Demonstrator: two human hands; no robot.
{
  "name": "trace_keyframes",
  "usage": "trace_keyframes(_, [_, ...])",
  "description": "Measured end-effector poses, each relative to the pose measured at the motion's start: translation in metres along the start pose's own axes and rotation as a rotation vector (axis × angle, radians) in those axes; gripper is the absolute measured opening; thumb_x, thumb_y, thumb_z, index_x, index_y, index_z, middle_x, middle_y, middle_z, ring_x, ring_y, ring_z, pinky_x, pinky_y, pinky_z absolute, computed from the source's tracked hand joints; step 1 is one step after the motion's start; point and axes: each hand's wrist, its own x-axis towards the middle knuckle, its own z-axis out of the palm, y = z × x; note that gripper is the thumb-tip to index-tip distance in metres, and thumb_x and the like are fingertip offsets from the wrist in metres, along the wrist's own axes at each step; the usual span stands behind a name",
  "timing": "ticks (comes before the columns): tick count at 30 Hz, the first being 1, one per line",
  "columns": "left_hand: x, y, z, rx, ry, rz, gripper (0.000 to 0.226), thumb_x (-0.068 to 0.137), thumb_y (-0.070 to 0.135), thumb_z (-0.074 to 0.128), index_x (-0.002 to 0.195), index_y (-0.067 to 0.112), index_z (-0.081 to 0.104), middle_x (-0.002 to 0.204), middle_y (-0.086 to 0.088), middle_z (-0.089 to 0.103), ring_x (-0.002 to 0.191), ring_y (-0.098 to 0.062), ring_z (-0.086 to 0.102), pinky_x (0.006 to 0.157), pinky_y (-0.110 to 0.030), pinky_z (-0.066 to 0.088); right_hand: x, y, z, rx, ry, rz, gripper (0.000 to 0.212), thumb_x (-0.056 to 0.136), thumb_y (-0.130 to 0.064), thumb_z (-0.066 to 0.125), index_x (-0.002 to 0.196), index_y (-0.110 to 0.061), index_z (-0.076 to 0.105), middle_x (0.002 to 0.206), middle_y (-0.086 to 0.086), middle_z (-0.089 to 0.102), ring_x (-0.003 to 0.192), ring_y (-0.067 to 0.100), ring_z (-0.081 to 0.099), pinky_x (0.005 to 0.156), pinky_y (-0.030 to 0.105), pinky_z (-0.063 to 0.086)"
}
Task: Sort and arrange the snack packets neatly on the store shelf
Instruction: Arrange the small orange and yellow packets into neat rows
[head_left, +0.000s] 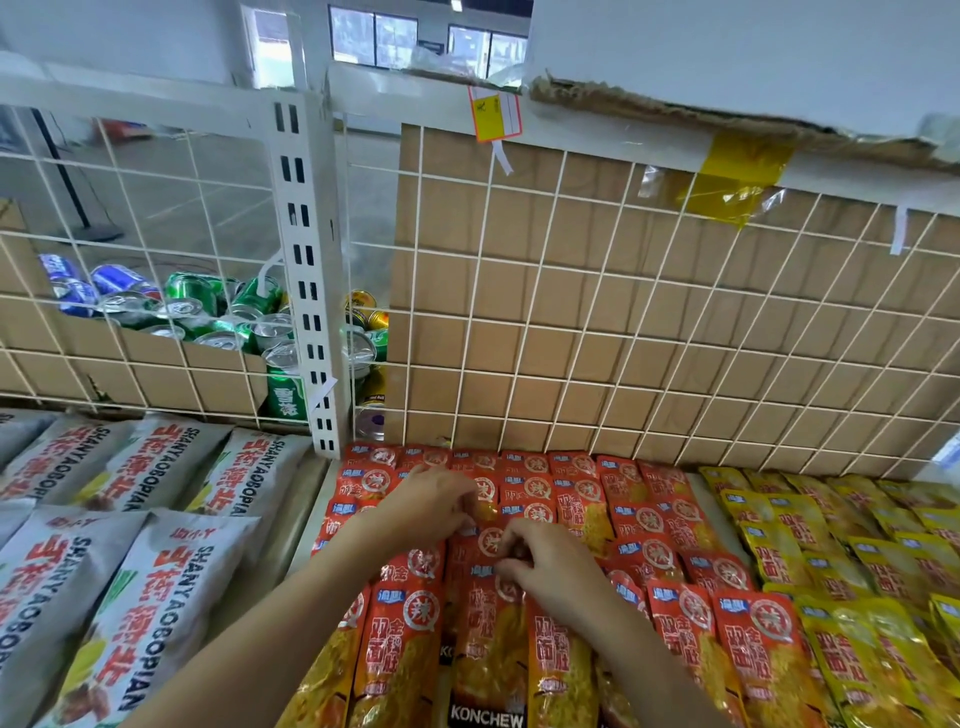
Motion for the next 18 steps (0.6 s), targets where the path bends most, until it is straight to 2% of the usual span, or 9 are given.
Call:
trace_keyframes(3, [0.005,-0.005,-0.001,-0.038,-0.012,0.000,0.014,0.090,0.025,0.057,0.101,0.018,0.062,0.108,0.004,0.060,0.099,-0.010,0.050,0.096,-0.031,0.038,0.007,0.002,0.003,-0.001,0.029,-0.011,0.012,0.087,-0.029,0.061,0.085,-0.028,0.050,0.078,-0.018,0.048,0.080,0.005,0.050,0.064,0.017,0.036])
trace_keyframes(6, [0.010,-0.009,-0.002,-0.079,-0.026,-0.033,0.013,0.090,0.024,0.058,0.099,0.017,0.063,0.105,0.003,0.062,0.089,-0.006,0.047,0.086,-0.027,0.042,0.013,0.002,0.004,0.038,0.052,-0.006,0.012,0.087,-0.025,0.061,0.083,-0.029,0.050,0.074,-0.021,0.046,0.073,-0.002,0.047,0.062,0.014,0.035])
trace_keyframes(11, [0.016,-0.015,-0.006,-0.141,-0.077,-0.046,0.013,0.089,0.022,0.059,0.100,0.016,0.065,0.103,0.002,0.062,0.089,-0.007,0.051,0.078,-0.020,0.042,0.020,0.001,0.003,0.091,0.059,-0.011,0.011,0.087,-0.021,0.062,0.084,-0.028,0.054,0.072,-0.021,0.047,0.068,-0.007,0.045,0.057,0.010,0.034])
trace_keyframes(15, [0.019,-0.020,-0.008,-0.205,-0.108,-0.038,0.012,0.088,0.022,0.061,0.097,0.016,0.066,0.088,0.011,0.057,0.085,-0.005,0.053,0.068,-0.015,0.038,0.024,0.003,0.006,0.125,0.025,-0.013,0.008,0.085,-0.022,0.065,0.086,-0.026,0.059,0.074,-0.021,0.049,0.070,-0.006,0.048,0.061,0.010,0.037])
trace_keyframes(18, [0.020,-0.021,-0.008,-0.216,-0.120,-0.036,0.012,0.088,0.022,0.060,0.098,0.016,0.066,0.090,0.010,0.057,0.086,-0.006,0.053,0.071,-0.016,0.040,0.025,0.003,0.007,0.098,0.016,-0.018,0.008,0.084,-0.024,0.066,0.091,-0.023,0.063,0.075,-0.021,0.049,0.073,-0.002,0.050,0.061,0.009,0.036])
